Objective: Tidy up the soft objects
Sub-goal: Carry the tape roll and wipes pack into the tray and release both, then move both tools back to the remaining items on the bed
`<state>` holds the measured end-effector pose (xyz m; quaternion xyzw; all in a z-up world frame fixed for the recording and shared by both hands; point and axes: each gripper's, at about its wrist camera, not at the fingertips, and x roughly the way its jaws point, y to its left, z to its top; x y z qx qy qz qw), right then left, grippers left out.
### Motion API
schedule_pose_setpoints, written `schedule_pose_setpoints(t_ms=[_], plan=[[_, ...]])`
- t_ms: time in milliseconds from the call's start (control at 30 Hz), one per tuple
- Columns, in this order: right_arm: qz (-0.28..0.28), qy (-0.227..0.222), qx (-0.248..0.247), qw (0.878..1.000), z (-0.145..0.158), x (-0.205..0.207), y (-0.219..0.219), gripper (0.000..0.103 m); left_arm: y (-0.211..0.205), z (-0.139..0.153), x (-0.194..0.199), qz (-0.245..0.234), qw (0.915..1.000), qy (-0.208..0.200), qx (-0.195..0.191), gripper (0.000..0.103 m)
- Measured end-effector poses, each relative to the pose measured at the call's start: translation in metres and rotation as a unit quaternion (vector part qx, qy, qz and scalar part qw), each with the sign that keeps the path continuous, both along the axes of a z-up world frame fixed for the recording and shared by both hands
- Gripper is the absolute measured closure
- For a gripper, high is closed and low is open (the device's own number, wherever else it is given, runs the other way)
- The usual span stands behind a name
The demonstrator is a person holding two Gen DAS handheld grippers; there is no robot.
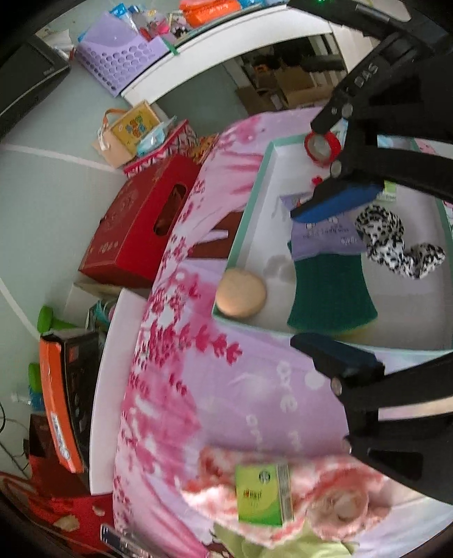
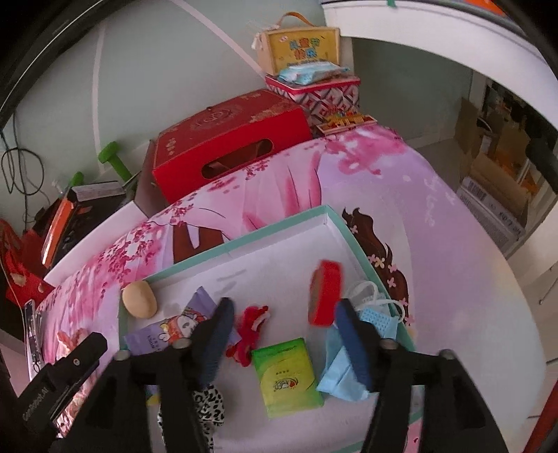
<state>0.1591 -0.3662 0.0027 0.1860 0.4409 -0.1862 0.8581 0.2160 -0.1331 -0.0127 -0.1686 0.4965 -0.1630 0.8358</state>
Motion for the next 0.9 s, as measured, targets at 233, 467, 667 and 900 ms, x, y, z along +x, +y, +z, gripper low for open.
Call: schedule_pose_setpoints(t_ms=[233, 467, 667, 900], plan=[[0.015, 0.007, -0.021, 1.000, 0.007, 0.000, 0.008, 0.018, 0.012, -0.002, 0.002, 0.028, 0.9979, 0.010, 0.058, 0.022], [0.020, 0.019, -0.023, 0.999, 0.002, 0.002, 0.009, 0.001, 0.018, -0.009, 0.004, 0.041, 0.9930, 0.019, 0.109, 0.015], [0.020, 0.020, -0.035, 0.999, 0.002, 0.001, 0.008, 0.000, 0.018, -0.011, 0.005, 0.047, 0.9904, 0.014, 0.129, 0.000], [0.000, 0.036, -0.035, 0.999, -0.002, -0.002, -0.002, 0.000, 0.015, -0.007, 0.002, 0.058, 0.9774, -0.010, 0.203, 0.000]])
